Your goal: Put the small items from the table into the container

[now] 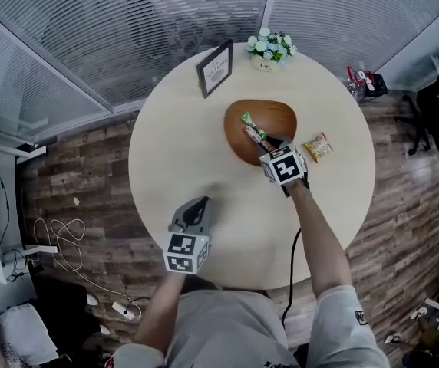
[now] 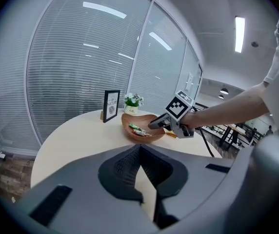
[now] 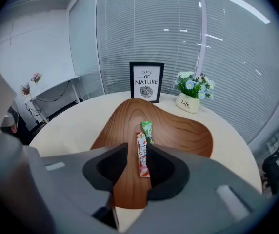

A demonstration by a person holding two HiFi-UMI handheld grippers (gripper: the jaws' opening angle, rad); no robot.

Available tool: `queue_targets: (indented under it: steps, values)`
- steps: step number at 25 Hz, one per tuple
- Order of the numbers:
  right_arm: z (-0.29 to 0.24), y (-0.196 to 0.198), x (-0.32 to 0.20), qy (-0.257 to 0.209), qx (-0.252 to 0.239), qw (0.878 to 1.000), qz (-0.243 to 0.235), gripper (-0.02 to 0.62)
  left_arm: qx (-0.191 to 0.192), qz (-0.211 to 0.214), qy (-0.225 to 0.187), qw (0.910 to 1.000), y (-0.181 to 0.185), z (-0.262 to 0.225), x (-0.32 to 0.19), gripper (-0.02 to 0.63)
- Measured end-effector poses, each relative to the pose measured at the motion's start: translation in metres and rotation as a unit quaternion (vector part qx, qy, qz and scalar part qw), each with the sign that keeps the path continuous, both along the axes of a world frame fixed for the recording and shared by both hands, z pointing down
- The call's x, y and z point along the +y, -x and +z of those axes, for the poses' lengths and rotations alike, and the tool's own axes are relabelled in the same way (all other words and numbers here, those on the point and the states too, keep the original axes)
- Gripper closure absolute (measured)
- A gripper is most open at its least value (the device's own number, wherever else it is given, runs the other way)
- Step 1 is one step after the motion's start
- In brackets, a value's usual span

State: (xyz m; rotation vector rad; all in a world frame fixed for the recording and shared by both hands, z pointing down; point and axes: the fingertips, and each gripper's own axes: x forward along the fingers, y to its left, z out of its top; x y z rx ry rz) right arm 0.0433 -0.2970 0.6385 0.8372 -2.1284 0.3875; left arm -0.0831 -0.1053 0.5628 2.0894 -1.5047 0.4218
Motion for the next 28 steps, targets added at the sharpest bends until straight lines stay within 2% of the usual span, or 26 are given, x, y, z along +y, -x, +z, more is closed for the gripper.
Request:
queue_targets:
  steps: [2, 5, 9, 14, 18, 22, 28]
  values:
    - [-0.015, -0.007, 0.005, -0.02, -0.014, 1.0, 0.012, 0.506, -0.001, 0.007, -0.003, 1.0, -0.007, -0.001, -0.003, 0.6]
    - [-0.039, -0.022, 0.023, -0.053, -0.044, 0.997, 0.036, 0.594, 0.0, 0.018, -0.013, 0.9998, -0.018, -0.006, -0.01, 0.6]
    - [-0.052, -0.059, 0.066, -0.071, -0.084, 0.99, 0.092, 0.594, 0.009, 0.032, -0.03, 0.999, -0.04, -0.015, -0.021, 0.6]
    - [-0.035, -0.113, 0.115, -0.074, -0.096, 0.975, 0.184, 0.594, 0.013, 0.055, -0.044, 0.9974, -0.063, -0.018, -0.032, 0.6]
    - [-0.029, -0.142, 0.142, -0.07, -0.108, 0.961, 0.245, 0.594, 0.007, 0.079, -0.038, 0.9961, -0.085, -0.011, -0.033, 0.6]
    - [-0.026, -0.155, 0.156, -0.063, -0.117, 0.952, 0.275, 0.594, 0.006, 0.104, -0.031, 0.9941, -0.106, -0.003, -0.031, 0.6]
    - [-0.032, -0.167, 0.152, -0.066, -0.127, 0.945, 0.294, 0.594, 0.001, 0.13, -0.027, 0.9912, -0.13, 0.004, -0.032, 0.601]
